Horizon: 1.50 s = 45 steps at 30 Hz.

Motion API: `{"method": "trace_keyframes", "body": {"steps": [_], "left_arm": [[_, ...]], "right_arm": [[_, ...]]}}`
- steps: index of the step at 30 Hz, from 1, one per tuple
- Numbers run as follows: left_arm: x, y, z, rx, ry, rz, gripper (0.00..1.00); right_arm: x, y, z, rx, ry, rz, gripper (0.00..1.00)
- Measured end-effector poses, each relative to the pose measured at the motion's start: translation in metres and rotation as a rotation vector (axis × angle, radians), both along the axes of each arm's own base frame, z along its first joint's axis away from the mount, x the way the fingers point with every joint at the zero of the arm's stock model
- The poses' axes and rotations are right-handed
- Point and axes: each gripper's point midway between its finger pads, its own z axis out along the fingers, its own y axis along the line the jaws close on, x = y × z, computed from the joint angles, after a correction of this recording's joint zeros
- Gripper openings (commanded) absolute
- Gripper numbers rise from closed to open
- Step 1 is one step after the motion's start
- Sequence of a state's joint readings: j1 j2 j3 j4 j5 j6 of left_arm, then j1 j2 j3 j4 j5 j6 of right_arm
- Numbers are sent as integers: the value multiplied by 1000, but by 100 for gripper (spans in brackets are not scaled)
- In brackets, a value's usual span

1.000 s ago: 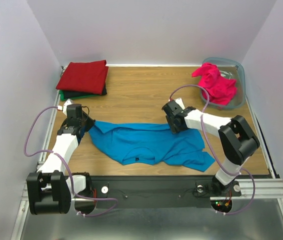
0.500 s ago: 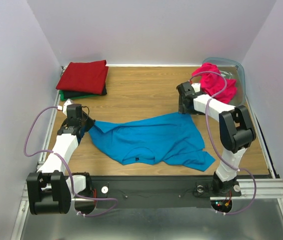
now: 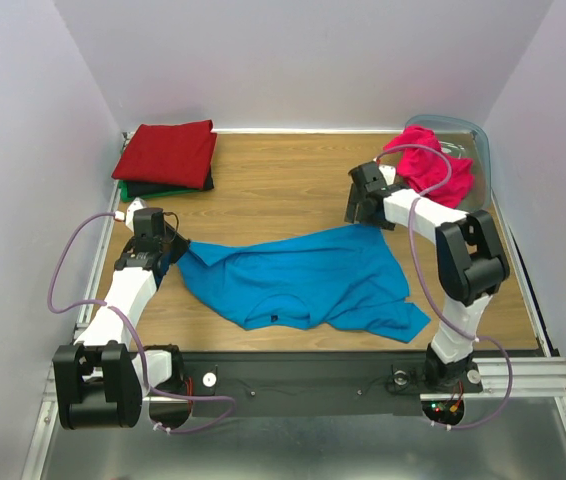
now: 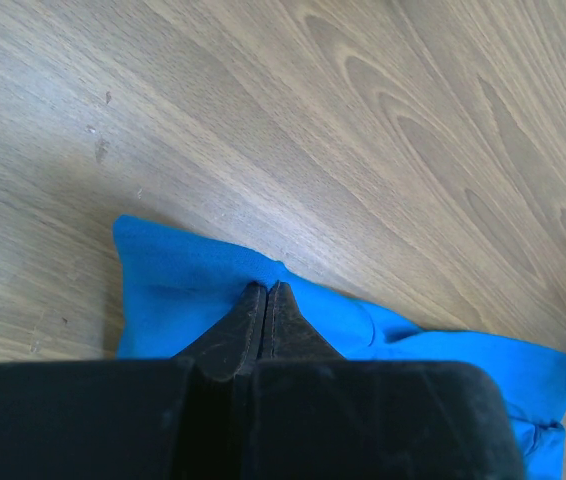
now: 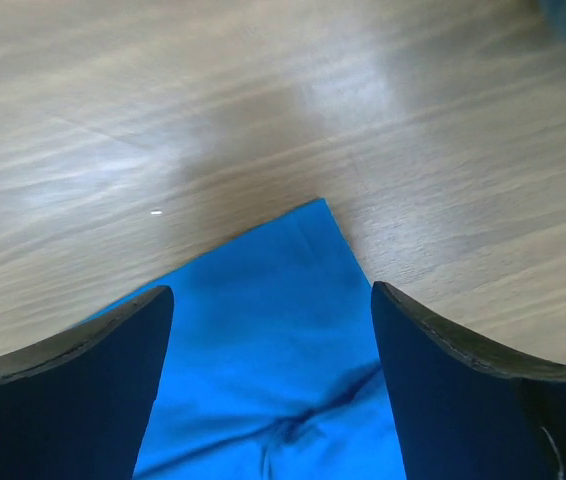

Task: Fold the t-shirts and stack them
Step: Flatten the tshirt out

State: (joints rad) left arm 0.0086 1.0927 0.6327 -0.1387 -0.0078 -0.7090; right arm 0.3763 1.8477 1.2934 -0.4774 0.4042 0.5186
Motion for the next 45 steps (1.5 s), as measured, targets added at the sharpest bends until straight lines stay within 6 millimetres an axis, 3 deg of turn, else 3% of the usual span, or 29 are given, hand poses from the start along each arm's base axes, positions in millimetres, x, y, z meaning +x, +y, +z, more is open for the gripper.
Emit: {"method": "trace_keyframes", "body": {"steps": [5, 10, 12, 16, 18, 25, 28, 31, 35, 36, 40, 44, 45], "left_arm": [[0, 0, 0, 1, 0, 0, 0], [0, 0, 0, 1, 0, 0, 0], [0, 0, 0, 1, 0, 0, 0], [0, 0, 0, 1, 0, 0, 0], [0, 0, 0, 1, 0, 0, 0], [-1, -1, 8, -2, -13, -4, 0], [2, -4, 34, -12, -64, -23, 0], [6, -7, 86, -9, -171, -42, 0], [1, -7, 196, 14, -411, -60, 0], [-7, -8, 233, 22, -497, -66, 0], [-43, -11, 331, 43, -725, -88, 0], [-99, -16, 414, 61, -926, -122, 0], [-108, -17, 423, 64, -950, -126, 0]], "right_arm": [[-2, -4, -31, -22, 55, -41, 75], [3, -7, -31, -17, 38, -77, 70], [4, -7, -32, -12, 33, -86, 62], [6, -6, -33, 3, 21, -101, 15], [6, -6, -33, 1, 16, -106, 0], [7, -8, -20, -7, -4, -87, 0], [7, -11, 20, 3, -78, -67, 0], [2, -16, 108, 45, -268, -50, 0], [-25, -33, 251, 115, -594, -37, 0], [-35, -37, 283, 137, -668, -34, 0], [-89, -57, 397, 226, -948, -27, 0], [-142, -64, 476, 315, -1132, 41, 0], [-156, -65, 493, 332, -1166, 69, 0]]}}
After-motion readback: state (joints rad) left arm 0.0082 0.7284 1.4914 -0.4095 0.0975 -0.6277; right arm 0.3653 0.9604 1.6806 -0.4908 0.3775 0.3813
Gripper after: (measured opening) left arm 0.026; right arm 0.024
